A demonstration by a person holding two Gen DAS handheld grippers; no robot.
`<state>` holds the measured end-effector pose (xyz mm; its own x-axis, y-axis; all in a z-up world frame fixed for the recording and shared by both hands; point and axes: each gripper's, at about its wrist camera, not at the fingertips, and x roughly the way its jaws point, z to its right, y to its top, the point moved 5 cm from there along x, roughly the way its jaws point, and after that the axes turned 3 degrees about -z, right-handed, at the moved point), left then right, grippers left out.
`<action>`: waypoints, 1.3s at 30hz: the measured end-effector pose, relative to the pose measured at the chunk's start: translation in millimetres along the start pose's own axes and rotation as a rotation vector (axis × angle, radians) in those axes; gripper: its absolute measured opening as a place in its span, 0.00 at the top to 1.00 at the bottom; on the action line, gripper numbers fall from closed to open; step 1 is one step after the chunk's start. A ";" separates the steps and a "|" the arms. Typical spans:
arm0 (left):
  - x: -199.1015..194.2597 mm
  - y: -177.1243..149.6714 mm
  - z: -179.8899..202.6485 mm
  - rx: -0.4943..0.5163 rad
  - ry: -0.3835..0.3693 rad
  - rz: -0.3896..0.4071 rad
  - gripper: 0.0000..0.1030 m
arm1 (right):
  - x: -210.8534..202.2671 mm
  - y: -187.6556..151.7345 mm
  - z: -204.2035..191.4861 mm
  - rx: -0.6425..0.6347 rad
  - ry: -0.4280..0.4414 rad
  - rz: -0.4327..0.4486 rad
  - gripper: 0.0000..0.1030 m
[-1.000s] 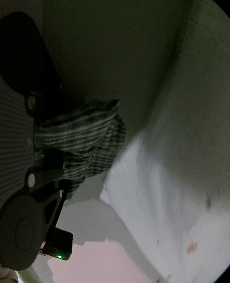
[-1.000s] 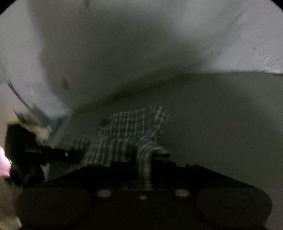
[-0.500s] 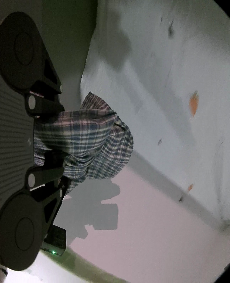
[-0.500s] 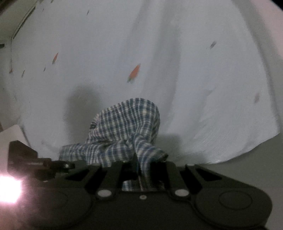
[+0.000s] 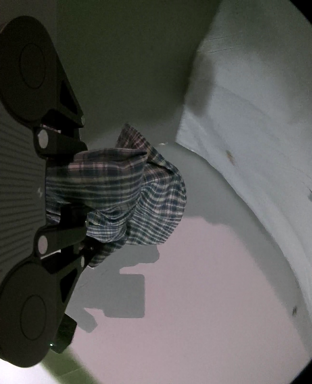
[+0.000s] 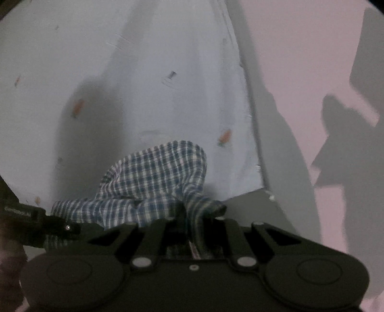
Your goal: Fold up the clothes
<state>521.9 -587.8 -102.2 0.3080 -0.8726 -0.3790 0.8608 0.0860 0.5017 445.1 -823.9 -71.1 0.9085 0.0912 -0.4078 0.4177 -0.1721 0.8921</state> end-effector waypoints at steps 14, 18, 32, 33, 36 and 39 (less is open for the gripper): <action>193.2 134.9 -153.2 -0.088 0.538 -0.029 0.59 | 267.6 -0.4 79.0 -0.493 -0.373 -0.045 0.52; 164.7 138.2 -164.1 -0.040 0.590 0.061 0.36 | 262.1 -13.4 59.9 -0.471 -0.311 0.012 0.55; 123.1 128.9 -182.6 0.090 0.793 0.082 0.24 | 242.7 -52.5 44.9 -0.217 -0.280 -0.156 0.27; 106.6 131.1 -175.1 0.102 0.795 0.099 0.24 | 233.6 -46.2 41.0 -0.215 -0.278 -0.142 0.22; 46.2 125.9 -137.7 0.149 0.748 0.166 0.24 | 193.1 -33.8 22.1 -0.215 -0.254 -0.100 0.10; -19.2 105.7 -89.9 0.253 0.765 0.245 0.22 | 150.7 -23.3 -5.2 -0.181 -0.235 -0.069 0.00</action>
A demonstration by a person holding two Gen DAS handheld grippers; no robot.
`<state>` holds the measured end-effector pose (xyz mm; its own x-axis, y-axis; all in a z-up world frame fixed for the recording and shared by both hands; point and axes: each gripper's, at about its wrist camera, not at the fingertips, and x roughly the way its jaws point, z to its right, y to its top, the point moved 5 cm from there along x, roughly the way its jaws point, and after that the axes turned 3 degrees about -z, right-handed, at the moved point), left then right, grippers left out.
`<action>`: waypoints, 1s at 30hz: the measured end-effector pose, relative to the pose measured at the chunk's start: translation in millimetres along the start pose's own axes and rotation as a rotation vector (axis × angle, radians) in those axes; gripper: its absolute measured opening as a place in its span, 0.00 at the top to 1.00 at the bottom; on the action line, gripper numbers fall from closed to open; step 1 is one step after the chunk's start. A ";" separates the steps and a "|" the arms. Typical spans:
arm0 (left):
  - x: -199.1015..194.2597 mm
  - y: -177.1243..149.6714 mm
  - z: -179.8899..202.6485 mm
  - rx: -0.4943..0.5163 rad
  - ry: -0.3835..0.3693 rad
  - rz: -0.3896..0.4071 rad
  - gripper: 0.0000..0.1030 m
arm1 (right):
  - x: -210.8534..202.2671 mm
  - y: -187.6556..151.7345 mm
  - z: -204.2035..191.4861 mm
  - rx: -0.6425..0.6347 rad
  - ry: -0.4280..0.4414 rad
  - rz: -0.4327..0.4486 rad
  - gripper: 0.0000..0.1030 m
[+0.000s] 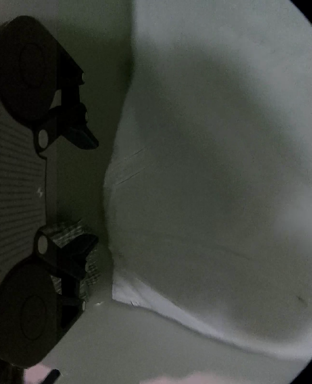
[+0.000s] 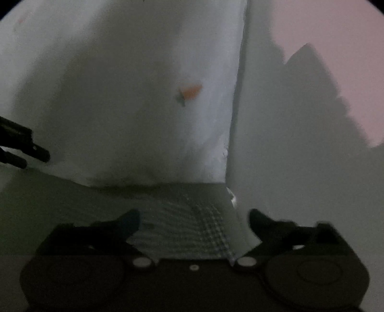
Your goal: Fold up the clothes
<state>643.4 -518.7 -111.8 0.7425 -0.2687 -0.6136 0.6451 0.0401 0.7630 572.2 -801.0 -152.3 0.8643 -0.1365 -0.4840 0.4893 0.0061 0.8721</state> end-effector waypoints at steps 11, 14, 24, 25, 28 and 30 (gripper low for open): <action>-295.6 -79.9 -64.9 0.209 0.153 0.272 0.00 | -207.0 -20.6 -119.0 0.114 0.116 0.016 0.00; -359.3 -105.3 -93.2 0.130 0.157 0.297 0.00 | -265.9 -28.4 -159.2 0.092 0.123 0.062 0.00; -518.9 -206.2 -175.3 0.017 0.154 0.213 0.00 | -443.1 -64.0 -297.8 0.110 0.236 0.075 0.00; -529.0 -217.7 -181.7 0.005 0.156 0.196 0.00 | -458.2 -70.5 -309.0 0.103 0.256 0.061 0.00; -547.3 -244.5 -199.1 -0.017 0.171 0.138 0.00 | -500.4 -92.0 -337.8 0.080 0.262 0.019 0.00; -556.8 -258.9 -208.1 -0.028 0.172 0.098 0.00 | -523.9 -105.4 -353.6 0.063 0.261 -0.004 0.00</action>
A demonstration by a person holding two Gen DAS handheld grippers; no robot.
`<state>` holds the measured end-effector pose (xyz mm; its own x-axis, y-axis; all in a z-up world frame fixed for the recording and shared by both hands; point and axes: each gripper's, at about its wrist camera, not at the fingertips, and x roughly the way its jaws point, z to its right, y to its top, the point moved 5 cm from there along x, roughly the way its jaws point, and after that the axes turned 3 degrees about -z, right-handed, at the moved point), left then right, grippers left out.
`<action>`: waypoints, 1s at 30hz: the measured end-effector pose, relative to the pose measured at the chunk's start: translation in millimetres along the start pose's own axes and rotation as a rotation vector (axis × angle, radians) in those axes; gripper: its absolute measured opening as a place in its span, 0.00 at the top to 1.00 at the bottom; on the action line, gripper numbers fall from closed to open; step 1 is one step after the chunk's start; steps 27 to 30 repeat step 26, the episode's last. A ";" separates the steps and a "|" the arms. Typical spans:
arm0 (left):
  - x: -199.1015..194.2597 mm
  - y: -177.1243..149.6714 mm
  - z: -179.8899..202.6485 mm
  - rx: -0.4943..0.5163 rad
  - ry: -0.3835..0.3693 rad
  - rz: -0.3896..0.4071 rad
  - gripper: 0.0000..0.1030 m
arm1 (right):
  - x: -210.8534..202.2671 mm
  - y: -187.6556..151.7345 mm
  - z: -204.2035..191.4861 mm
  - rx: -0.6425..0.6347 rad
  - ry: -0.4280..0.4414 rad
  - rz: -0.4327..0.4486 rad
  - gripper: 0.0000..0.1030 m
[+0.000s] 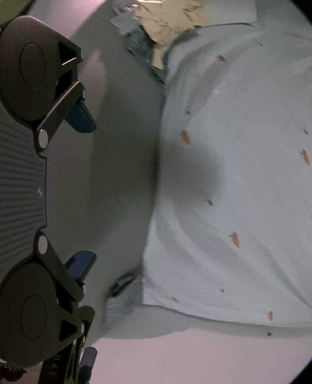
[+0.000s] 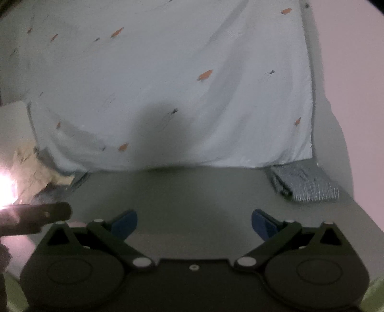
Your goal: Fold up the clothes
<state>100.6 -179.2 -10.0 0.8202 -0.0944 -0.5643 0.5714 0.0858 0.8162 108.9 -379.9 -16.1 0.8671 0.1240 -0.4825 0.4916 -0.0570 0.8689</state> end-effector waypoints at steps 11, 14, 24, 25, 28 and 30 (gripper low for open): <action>-35.8 -30.0 -32.9 0.006 0.023 -0.067 0.00 | -38.5 -42.1 -42.6 -0.022 -0.001 -0.079 0.01; -40.8 -33.0 -36.2 0.003 0.030 -0.063 0.00 | -37.9 -41.1 -42.4 -0.024 -0.008 -0.077 0.01; -50.8 -36.8 -30.3 0.026 0.021 -0.032 0.00 | -34.6 -41.5 -44.9 -0.045 -0.011 -0.089 0.01; -51.1 -37.5 -30.3 0.025 0.022 -0.032 0.00 | -35.0 -41.9 -45.0 -0.045 -0.011 -0.089 0.01; -51.4 -39.1 -30.1 0.021 0.022 -0.035 0.00 | -35.5 -42.2 -45.2 -0.045 -0.011 -0.089 0.01; -51.4 -39.1 -30.1 0.021 0.022 -0.035 0.00 | -35.5 -42.2 -45.2 -0.045 -0.011 -0.089 0.01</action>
